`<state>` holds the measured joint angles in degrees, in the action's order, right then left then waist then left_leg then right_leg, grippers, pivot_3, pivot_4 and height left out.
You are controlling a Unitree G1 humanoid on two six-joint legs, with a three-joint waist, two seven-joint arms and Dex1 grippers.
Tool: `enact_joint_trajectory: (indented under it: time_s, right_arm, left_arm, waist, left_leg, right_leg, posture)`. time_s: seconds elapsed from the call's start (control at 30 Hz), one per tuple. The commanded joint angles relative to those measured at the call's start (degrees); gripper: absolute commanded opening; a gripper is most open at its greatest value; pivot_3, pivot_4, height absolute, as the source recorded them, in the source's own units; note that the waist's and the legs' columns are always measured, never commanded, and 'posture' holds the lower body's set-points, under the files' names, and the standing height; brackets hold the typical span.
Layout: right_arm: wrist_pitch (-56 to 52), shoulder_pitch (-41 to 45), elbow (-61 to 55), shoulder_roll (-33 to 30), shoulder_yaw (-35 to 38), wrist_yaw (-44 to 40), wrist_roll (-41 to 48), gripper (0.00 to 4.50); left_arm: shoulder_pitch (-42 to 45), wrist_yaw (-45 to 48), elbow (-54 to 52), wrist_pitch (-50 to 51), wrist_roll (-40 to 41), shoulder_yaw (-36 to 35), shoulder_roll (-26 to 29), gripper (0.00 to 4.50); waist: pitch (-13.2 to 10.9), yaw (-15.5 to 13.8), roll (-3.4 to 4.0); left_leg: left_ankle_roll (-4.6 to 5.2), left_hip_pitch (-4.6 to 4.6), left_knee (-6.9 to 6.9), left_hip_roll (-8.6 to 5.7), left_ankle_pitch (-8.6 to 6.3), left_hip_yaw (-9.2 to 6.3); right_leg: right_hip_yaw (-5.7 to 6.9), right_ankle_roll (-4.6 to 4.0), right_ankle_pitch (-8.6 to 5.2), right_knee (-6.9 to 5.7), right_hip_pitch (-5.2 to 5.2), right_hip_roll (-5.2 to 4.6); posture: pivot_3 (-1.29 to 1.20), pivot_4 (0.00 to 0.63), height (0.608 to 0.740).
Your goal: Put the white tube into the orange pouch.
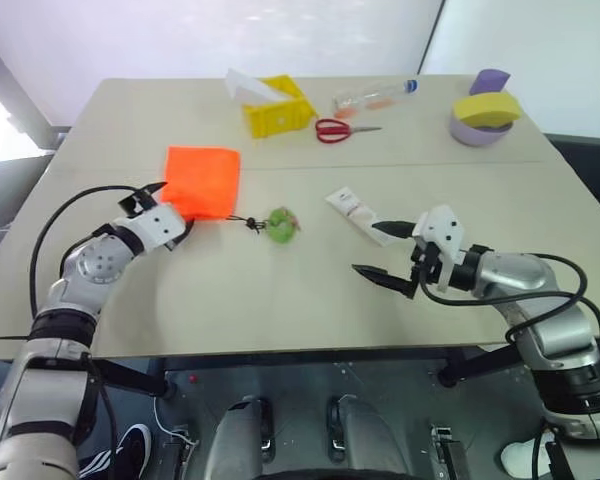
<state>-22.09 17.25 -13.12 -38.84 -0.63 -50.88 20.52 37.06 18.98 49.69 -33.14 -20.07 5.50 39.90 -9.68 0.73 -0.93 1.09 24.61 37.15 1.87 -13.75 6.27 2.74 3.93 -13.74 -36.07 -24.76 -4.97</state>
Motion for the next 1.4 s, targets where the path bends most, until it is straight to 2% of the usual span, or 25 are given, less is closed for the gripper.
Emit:
enact_joint_trajectory:
  time_s: [0.03, 0.2, 0.57, 0.67, 0.9, 1.1, 1.17, 1.4]
  right_arm:
    - [1.0, 0.71, -1.07, 0.03, 1.71, 0.21, 0.52, 4.47]
    - [1.65, 0.15, -1.3, 0.37, 1.99, 1.2, 0.2, 4.47]
    - [2.66, -0.28, -1.41, 0.13, 1.56, 2.24, -0.58, 4.47]
    - [2.91, -0.5, -1.49, -0.01, 1.6, 2.47, -0.94, 4.5]
    - [3.28, -0.94, -1.89, -0.14, 1.67, 2.94, -1.78, 4.5]
    - [3.73, -0.52, -1.24, -0.11, 1.64, 2.97, -2.24, 4.5]
    - [4.04, -0.24, -0.78, -0.08, 1.56, 2.96, -2.49, 4.5]
    - [5.17, -0.17, -0.05, 0.16, 1.32, 3.29, -3.21, 4.5]
  left_arm:
    - [2.12, -2.67, 1.95, -1.26, -0.5, 0.32, -0.03, 4.48]
    - [4.54, -6.59, 4.49, -0.58, -1.65, 1.13, -0.92, 4.48]
    - [8.28, -7.83, 10.13, 3.23, -1.28, 2.42, -3.84, 4.48]
    - [9.45, -7.06, 11.79, 4.59, -0.02, 1.94, -5.57, 3.59]
    - [10.68, -5.95, 12.52, 5.23, 1.04, 2.01, -7.47, 0.07]
    - [10.4, -2.84, 11.27, 5.21, 2.47, 1.71, -6.83, 0.07]
    - [9.49, 0.77, 9.21, 5.36, 4.04, 1.4, -6.47, 0.07]
    - [2.1, 15.31, -7.59, 12.56, 10.54, -0.01, -2.12, 0.07]
  waist:
    - [0.0, -0.08, -0.01]
    - [-0.01, -0.16, -0.01]
    - [-0.01, -0.21, -0.03]
    - [-0.02, -0.24, -0.03]
    - [-0.03, -0.3, -0.06]
    - [-0.03, -0.18, -0.06]
    - [-0.03, -0.17, -0.06]
    - [-0.03, 0.08, -0.06]
  left_leg:
    - [0.0, 0.0, 0.0, 0.01, 0.0, 0.0]
    - [0.01, 0.01, 0.09, 0.02, 0.01, -0.01]
    - [0.04, 0.01, 0.31, 0.05, 0.01, -0.01]
    - [0.04, 0.01, 0.36, 0.06, 0.01, -0.02]
    - [0.06, 0.03, 0.56, 0.08, 0.0, -0.04]
    - [0.15, 0.08, 0.76, 0.1, -0.06, -0.06]
    - [0.15, 0.08, 0.77, 0.1, -0.06, -0.06]
    - [0.16, 0.11, 0.77, 0.15, -0.06, -0.07]
  right_leg:
    - [0.08, 0.06, 0.03, 0.0, 0.0, -0.01]
    - [0.4, 0.12, 0.06, -0.04, 0.07, -0.03]
    - [0.5, 0.3, 0.12, -0.1, 0.2, 0.2]
    - [0.51, 0.33, 0.12, -0.12, 0.22, 0.24]
    - [0.51, 0.35, 0.13, -0.15, 0.28, 0.25]
    - [0.5, 0.35, 0.13, -0.16, 0.33, 0.24]
    - [0.5, 0.35, 0.13, -0.16, 0.33, 0.23]
    - [0.49, 0.32, 0.12, -0.15, 0.3, 0.17]
  posture:
    - [0.0, 0.15, 0.74]
    - [0.0, 0.15, 0.74]
    - [0.0, 0.15, 0.74]
    - [0.0, 0.15, 0.74]
    - [0.0, 0.15, 0.74]
    - [0.0, 0.15, 0.74]
    - [0.0, 0.15, 0.74]
    - [0.0, 0.15, 0.74]
